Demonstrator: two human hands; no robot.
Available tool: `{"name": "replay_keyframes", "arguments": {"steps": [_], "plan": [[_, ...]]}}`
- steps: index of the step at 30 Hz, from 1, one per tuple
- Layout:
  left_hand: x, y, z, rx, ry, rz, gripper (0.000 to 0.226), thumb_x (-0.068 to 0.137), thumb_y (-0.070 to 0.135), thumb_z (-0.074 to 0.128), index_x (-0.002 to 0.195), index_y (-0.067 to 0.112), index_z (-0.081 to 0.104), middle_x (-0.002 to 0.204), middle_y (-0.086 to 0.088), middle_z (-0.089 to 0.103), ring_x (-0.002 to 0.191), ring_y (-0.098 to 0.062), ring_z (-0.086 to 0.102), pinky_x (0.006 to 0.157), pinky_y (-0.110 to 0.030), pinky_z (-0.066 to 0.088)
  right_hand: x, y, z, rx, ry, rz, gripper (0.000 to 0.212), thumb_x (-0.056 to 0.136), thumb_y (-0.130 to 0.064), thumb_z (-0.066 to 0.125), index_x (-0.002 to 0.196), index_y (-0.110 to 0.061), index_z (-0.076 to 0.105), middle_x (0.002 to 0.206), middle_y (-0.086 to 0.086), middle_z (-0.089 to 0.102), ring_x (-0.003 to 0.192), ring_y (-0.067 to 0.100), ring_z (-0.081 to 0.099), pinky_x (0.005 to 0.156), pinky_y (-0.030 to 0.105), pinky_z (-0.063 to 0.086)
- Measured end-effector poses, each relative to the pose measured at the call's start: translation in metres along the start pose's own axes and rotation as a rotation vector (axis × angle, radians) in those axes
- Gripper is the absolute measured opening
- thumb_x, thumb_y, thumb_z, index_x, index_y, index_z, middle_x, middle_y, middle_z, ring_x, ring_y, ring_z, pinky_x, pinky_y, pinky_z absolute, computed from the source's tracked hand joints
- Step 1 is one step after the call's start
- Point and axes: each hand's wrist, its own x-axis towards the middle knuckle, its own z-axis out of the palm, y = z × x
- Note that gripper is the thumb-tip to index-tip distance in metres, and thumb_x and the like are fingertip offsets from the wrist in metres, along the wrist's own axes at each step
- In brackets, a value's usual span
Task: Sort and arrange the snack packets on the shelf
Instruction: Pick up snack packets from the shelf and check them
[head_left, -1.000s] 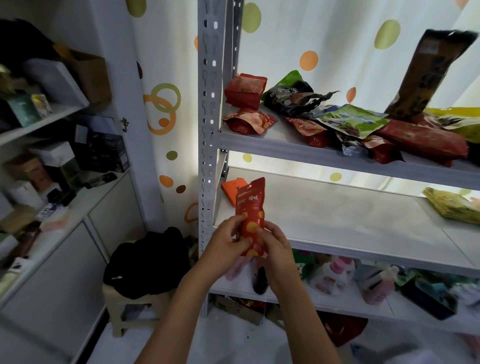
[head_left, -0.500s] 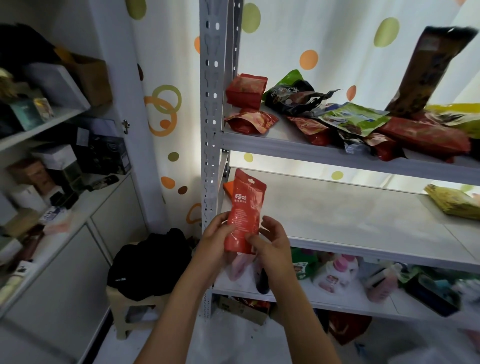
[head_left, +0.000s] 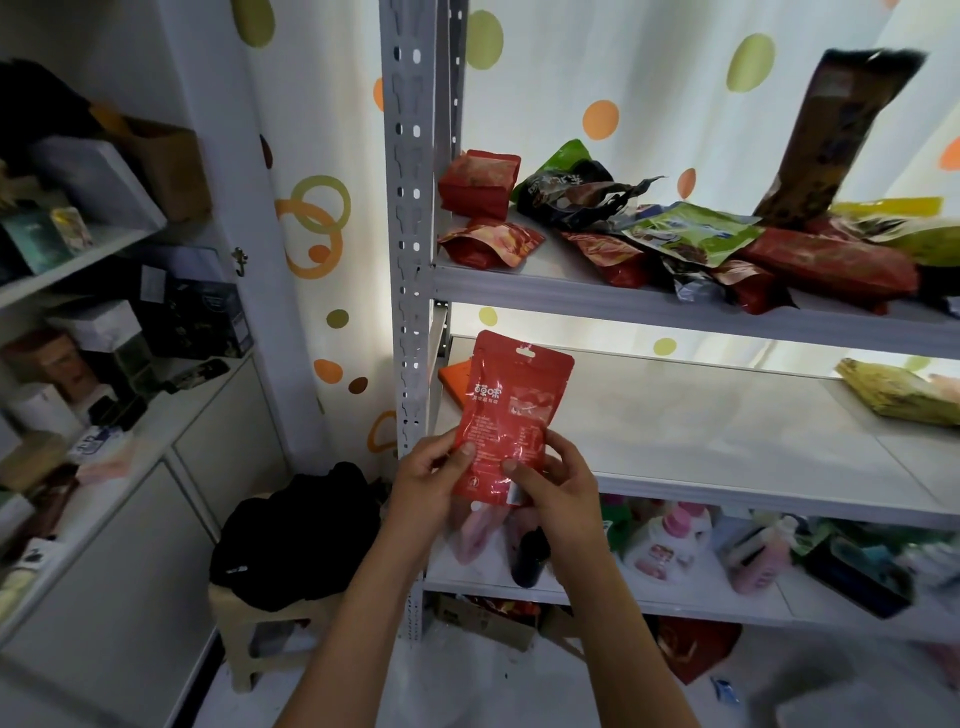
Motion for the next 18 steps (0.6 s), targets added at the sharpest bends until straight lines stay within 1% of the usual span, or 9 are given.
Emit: {"name": "replay_keyframes", "arguments": {"steps": [3, 5, 8, 9, 11, 12, 14, 16, 18], "plan": [[0.003, -0.001, 0.004, 0.073, 0.063, 0.037, 0.026, 0.090, 0.016, 0.065, 0.114, 0.023, 0.067, 0.107, 0.000, 0.069, 0.090, -0.010, 0.069, 0.065, -0.014, 0.053, -0.002, -0.005, -0.004, 0.047, 0.015, 0.008, 0.043, 0.083, -0.011, 0.076, 0.121, -0.021, 0.058, 0.103, 0.002, 0.074, 0.086, 0.016, 0.074, 0.066, 0.026, 0.059], [0.005, -0.003, 0.006, 0.153, 0.114, 0.050, 0.029, 0.090, 0.018, 0.067, 0.117, 0.026, 0.061, 0.100, 0.004, 0.065, 0.088, -0.009, 0.066, 0.062, -0.015, 0.051, -0.002, -0.007, -0.007, 0.059, 0.021, 0.021, 0.035, 0.086, -0.012, 0.073, 0.117, -0.021, 0.059, 0.101, 0.002, 0.073, 0.081, 0.014, 0.074, 0.061, 0.023, 0.057], [0.008, -0.007, 0.008, 0.252, 0.154, 0.069, 0.030, 0.090, 0.021, 0.066, 0.118, 0.030, 0.056, 0.101, 0.005, 0.061, 0.093, -0.012, 0.064, 0.064, -0.020, 0.051, -0.002, -0.008, -0.010, 0.054, 0.002, 0.031, 0.029, 0.089, -0.015, 0.068, 0.116, -0.021, 0.059, 0.105, 0.004, 0.072, 0.081, 0.013, 0.074, 0.061, 0.022, 0.057], [0.008, -0.007, 0.009, 0.275, 0.138, 0.080, 0.029, 0.091, 0.020, 0.065, 0.117, 0.031, 0.058, 0.103, 0.006, 0.063, 0.094, -0.012, 0.064, 0.065, -0.020, 0.051, -0.002, -0.008, -0.011, 0.059, -0.003, 0.032, 0.027, 0.090, -0.017, 0.067, 0.116, -0.021, 0.060, 0.106, 0.004, 0.072, 0.083, 0.014, 0.074, 0.062, 0.023, 0.057], [0.008, -0.005, 0.010, 0.244, 0.069, 0.063, 0.034, 0.092, 0.019, 0.064, 0.124, 0.032, 0.060, 0.108, 0.009, 0.066, 0.094, -0.008, 0.067, 0.068, -0.019, 0.053, -0.001, -0.007, -0.012, 0.087, -0.002, 0.035, 0.024, 0.094, -0.027, 0.061, 0.117, -0.020, 0.063, 0.108, 0.005, 0.073, 0.088, 0.017, 0.074, 0.069, 0.028, 0.059], [0.007, -0.003, 0.012, 0.203, 0.020, 0.038, 0.040, 0.091, 0.022, 0.065, 0.129, 0.032, 0.058, 0.109, 0.011, 0.067, 0.094, -0.006, 0.068, 0.071, -0.018, 0.054, 0.000, -0.007, -0.012, 0.092, -0.005, 0.036, 0.025, 0.096, -0.033, 0.057, 0.116, -0.021, 0.064, 0.108, 0.004, 0.073, 0.091, 0.018, 0.073, 0.075, 0.034, 0.059], [0.005, 0.002, 0.014, 0.191, -0.072, -0.003, 0.051, 0.085, 0.036, 0.068, 0.134, 0.036, 0.053, 0.111, 0.017, 0.066, 0.097, 0.000, 0.065, 0.078, -0.018, 0.052, 0.001, -0.008, -0.013, 0.080, -0.023, 0.035, 0.031, 0.100, -0.042, 0.047, 0.115, -0.025, 0.067, 0.108, 0.002, 0.074, 0.099, 0.020, 0.071, 0.089, 0.043, 0.056], [0.002, 0.002, 0.017, 0.218, -0.142, -0.018, 0.060, 0.075, 0.045, 0.072, 0.131, 0.043, 0.050, 0.113, 0.020, 0.064, 0.101, 0.004, 0.061, 0.080, -0.017, 0.051, 0.001, -0.009, -0.014, 0.078, -0.055, 0.019, 0.032, 0.102, -0.036, 0.042, 0.116, -0.023, 0.068, 0.111, 0.003, 0.073, 0.105, 0.022, 0.069, 0.093, 0.046, 0.053], [-0.002, 0.001, 0.022, 0.200, -0.177, -0.019, 0.064, 0.070, 0.044, 0.074, 0.129, 0.042, 0.050, 0.112, 0.018, 0.065, 0.100, 0.004, 0.063, 0.075, -0.014, 0.051, 0.000, -0.010, -0.015, 0.104, -0.102, 0.007, 0.028, 0.102, -0.020, 0.045, 0.116, -0.015, 0.068, 0.113, 0.009, 0.072, 0.108, 0.027, 0.067, 0.092, 0.047, 0.054]]}}
